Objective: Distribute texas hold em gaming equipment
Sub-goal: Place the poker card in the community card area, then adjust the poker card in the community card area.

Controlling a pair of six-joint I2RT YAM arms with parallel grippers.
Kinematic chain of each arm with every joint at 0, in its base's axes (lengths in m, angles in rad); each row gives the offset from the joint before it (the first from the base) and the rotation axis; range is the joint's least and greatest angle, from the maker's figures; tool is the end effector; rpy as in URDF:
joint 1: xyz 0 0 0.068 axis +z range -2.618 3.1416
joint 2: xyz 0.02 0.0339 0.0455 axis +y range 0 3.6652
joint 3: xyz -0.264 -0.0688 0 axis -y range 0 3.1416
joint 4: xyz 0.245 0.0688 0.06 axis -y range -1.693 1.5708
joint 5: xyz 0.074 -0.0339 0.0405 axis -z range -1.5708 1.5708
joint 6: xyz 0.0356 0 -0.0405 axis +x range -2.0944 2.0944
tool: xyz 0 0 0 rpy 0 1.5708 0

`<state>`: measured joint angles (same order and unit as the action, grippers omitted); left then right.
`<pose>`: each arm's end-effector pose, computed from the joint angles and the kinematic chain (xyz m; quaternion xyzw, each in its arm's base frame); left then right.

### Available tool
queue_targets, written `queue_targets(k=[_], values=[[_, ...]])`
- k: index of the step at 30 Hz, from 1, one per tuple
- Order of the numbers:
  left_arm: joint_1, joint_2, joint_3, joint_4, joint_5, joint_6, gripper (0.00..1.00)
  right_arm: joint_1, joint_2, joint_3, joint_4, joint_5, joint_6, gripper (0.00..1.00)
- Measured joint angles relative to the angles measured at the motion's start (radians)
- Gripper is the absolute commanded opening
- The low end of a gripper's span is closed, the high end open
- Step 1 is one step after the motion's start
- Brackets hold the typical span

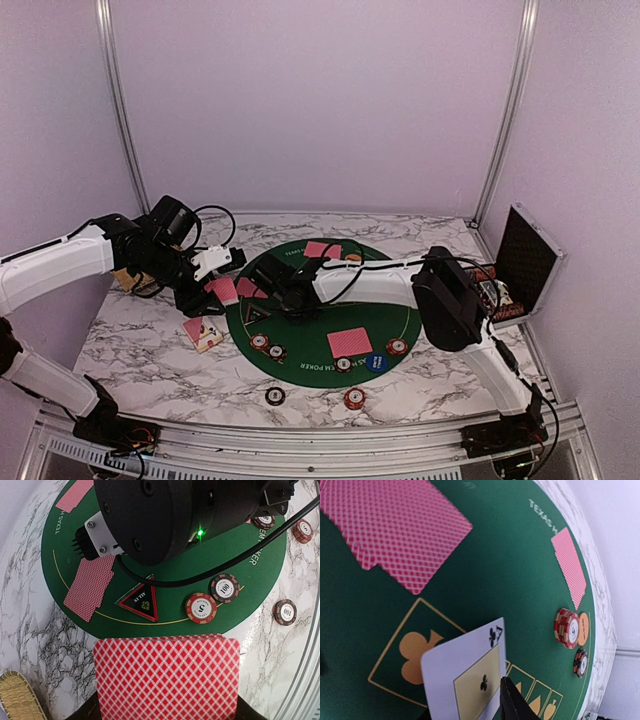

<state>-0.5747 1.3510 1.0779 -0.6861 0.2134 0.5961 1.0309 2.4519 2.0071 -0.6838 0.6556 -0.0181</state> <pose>0.2284 -0.1569 0.2738 0.5506 0.7726 -0.0983 0.3004 0.2830 0.4301 0.1378 -0.4015 0.8349 -0.1740 0.3339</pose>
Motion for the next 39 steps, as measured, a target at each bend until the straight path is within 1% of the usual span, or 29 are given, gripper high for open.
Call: queue_targets(k=[5, 7, 8, 11, 15, 17, 20, 23, 25, 27, 29, 33, 35, 39], values=[[0.000, 0.000, 0.000, 0.000, 0.008, -0.006, 0.02, 0.000, -0.033, -0.060, 0.047, -0.058, 0.001, 0.53], [0.000, 0.000, 0.000, 0.000, 0.011, -0.006, 0.02, -0.004, -0.051, -0.082, 0.056, -0.089, 0.011, 0.61], [0.000, 0.000, 0.000, 0.000, 0.012, -0.006, 0.02, -0.006, -0.061, -0.095, 0.063, -0.103, 0.015, 0.67], [0.000, 0.000, 0.000, 0.000, 0.014, -0.006, 0.02, -0.008, -0.093, -0.132, 0.080, -0.153, 0.039, 0.79], [0.000, 0.000, 0.000, 0.000, 0.014, -0.006, 0.02, -0.007, -0.129, -0.169, 0.087, -0.239, 0.071, 0.89], [0.000, 0.000, 0.000, 0.000, 0.014, -0.006, 0.02, -0.007, -0.144, -0.189, 0.092, -0.277, 0.087, 0.91], [0.000, 0.000, 0.000, 0.000, 0.014, -0.006, 0.02, -0.016, -0.175, -0.229, 0.100, -0.346, 0.122, 0.91], [0.000, 0.000, 0.000, 0.000, 0.014, -0.006, 0.02, -0.037, -0.244, -0.318, 0.124, -0.452, 0.187, 0.92], [0.000, 0.000, 0.000, 0.000, 0.014, -0.006, 0.02, -0.073, -0.301, -0.388, 0.153, -0.532, 0.235, 0.92], [0.000, 0.000, 0.000, 0.000, 0.014, -0.006, 0.02, -0.139, -0.372, -0.480, 0.210, -0.638, 0.299, 0.92], [0.000, 0.000, 0.000, 0.000, 0.014, -0.007, 0.02, -0.205, -0.409, -0.534, 0.260, -0.729, 0.354, 0.92], [0.000, 0.000, 0.000, 0.000, 0.015, -0.007, 0.02, -0.307, -0.420, -0.608, 0.372, -0.880, 0.456, 0.91], [0.000, 0.000, 0.000, 0.000, 0.015, -0.007, 0.02, -0.327, -0.417, -0.639, 0.411, -0.941, 0.496, 0.91], [0.000, 0.000, 0.000, 0.000, 0.015, -0.007, 0.02, -0.338, -0.387, -0.649, 0.496, -1.039, 0.558, 0.89]])
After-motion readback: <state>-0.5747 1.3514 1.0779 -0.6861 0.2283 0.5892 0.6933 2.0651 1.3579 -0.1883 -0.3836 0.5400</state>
